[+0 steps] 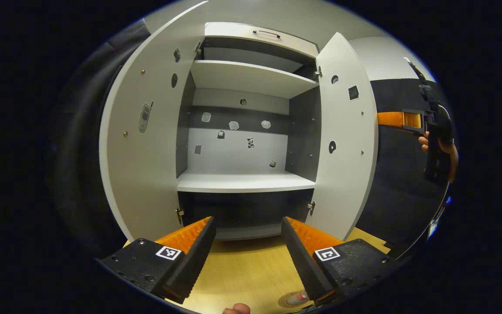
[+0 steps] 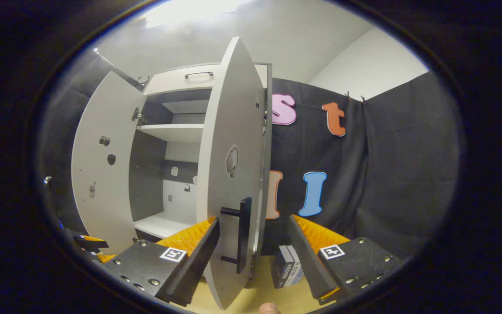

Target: Grasp the bottle in the cabinet with the left hand and place it on the coaster, then close the right door with the right hand and the left door with the left hand.

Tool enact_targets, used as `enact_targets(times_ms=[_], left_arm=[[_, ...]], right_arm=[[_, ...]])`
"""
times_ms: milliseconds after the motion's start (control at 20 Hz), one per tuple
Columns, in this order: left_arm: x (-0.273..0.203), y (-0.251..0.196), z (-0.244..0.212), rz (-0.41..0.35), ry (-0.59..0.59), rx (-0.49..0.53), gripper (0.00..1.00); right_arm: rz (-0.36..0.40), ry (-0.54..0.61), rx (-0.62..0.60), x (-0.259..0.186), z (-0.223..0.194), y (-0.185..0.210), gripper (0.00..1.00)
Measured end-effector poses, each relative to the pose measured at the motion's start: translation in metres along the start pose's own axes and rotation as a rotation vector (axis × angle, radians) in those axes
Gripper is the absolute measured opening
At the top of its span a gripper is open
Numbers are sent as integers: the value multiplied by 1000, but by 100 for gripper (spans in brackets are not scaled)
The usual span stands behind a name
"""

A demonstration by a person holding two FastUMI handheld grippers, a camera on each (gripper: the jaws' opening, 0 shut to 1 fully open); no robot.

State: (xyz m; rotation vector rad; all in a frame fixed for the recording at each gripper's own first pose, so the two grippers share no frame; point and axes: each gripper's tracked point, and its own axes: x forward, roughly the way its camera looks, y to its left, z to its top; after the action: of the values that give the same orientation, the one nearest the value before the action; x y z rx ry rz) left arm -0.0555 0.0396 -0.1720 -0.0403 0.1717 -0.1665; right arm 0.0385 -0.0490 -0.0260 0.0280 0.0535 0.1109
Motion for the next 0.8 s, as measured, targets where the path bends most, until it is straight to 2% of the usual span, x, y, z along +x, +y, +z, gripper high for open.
enact_targets(times_ms=[350, 800], left_arm=[[-17, 26, 3, 90, -8, -9, 95], [-51, 74, 6, 240, -18, -14, 95]], right_arm=[[92, 5, 18, 14, -1, 34, 96], [231, 3, 20, 32, 0, 100, 96]])
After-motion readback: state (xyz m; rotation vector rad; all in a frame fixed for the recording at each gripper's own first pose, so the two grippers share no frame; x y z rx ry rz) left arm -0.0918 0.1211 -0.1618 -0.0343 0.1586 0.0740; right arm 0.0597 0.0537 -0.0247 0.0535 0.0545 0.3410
